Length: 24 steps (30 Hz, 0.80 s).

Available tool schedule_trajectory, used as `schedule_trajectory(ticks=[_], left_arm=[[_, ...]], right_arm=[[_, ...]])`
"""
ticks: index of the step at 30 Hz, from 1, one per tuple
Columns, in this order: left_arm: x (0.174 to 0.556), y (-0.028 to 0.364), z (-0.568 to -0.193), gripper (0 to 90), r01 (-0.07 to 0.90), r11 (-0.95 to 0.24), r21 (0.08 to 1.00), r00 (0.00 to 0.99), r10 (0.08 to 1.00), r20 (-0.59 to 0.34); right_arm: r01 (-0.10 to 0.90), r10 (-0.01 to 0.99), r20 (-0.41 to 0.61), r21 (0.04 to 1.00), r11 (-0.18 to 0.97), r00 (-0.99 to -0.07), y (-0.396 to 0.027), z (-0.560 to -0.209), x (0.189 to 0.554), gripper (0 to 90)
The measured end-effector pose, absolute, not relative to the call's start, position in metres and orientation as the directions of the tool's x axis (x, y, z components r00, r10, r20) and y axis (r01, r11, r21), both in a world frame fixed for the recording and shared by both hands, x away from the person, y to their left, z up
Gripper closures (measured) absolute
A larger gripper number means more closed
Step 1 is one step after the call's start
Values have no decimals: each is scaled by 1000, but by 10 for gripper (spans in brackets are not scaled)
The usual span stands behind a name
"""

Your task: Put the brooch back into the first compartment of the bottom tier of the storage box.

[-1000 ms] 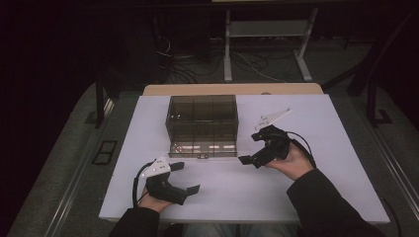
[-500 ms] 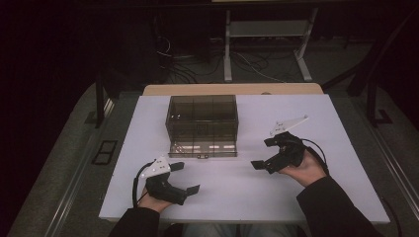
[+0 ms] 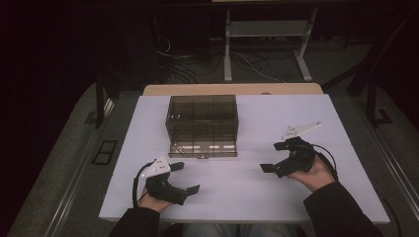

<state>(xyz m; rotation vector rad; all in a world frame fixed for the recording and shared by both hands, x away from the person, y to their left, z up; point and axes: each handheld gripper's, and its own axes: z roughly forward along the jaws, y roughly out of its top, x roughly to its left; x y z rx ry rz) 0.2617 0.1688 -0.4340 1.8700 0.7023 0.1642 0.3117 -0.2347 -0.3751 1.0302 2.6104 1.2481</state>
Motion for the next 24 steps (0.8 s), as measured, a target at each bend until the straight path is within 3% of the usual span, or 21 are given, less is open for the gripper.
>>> schedule_trajectory(ticks=[24], left_arm=[[262, 170, -434, 0, 392, -245, 887, 816, 538, -212]], right_arm=[[578, 685, 223, 739, 346, -694, -276, -409, 282, 3]])
